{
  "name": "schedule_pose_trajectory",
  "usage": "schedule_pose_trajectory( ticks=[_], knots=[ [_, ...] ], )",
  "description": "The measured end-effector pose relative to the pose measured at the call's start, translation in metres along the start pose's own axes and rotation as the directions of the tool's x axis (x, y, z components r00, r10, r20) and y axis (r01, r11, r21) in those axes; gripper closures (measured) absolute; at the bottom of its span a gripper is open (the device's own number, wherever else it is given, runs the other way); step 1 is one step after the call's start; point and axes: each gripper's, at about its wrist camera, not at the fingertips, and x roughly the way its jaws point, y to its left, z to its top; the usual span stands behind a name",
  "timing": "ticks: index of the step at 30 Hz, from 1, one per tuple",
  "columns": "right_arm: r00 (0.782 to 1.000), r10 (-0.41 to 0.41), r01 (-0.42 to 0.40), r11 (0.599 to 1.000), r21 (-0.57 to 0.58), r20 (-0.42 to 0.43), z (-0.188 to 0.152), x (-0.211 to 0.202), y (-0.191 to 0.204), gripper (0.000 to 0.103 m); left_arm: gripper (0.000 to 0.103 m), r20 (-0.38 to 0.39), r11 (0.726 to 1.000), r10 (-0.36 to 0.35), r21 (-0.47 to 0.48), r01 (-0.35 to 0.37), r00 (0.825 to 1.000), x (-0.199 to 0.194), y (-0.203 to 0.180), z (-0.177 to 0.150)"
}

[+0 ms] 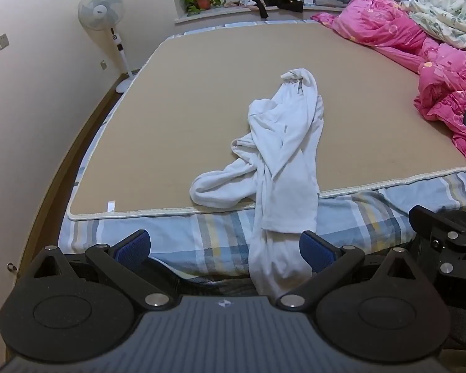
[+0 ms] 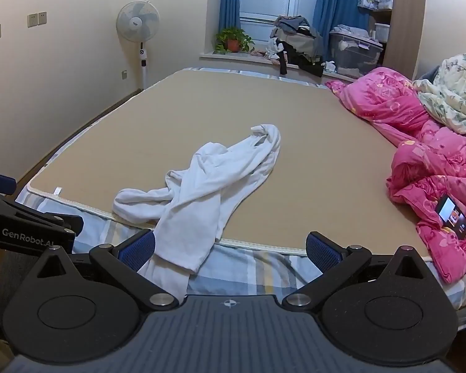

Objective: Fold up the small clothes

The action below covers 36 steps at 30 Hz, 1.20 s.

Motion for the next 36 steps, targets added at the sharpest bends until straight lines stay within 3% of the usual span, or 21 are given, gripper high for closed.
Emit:
schedule_pose_trajectory(
  ticks=[36],
  knots=[
    [1.0, -0.001, 0.001, 1.0, -0.005, -0.021, 0.0012, 0.0046, -0.0017, 0.001, 0.001, -0.002, 1.0, 0.015, 0.01, -0.015, 1.0, 0.0016, 0.0013, 0.003]
  ],
)
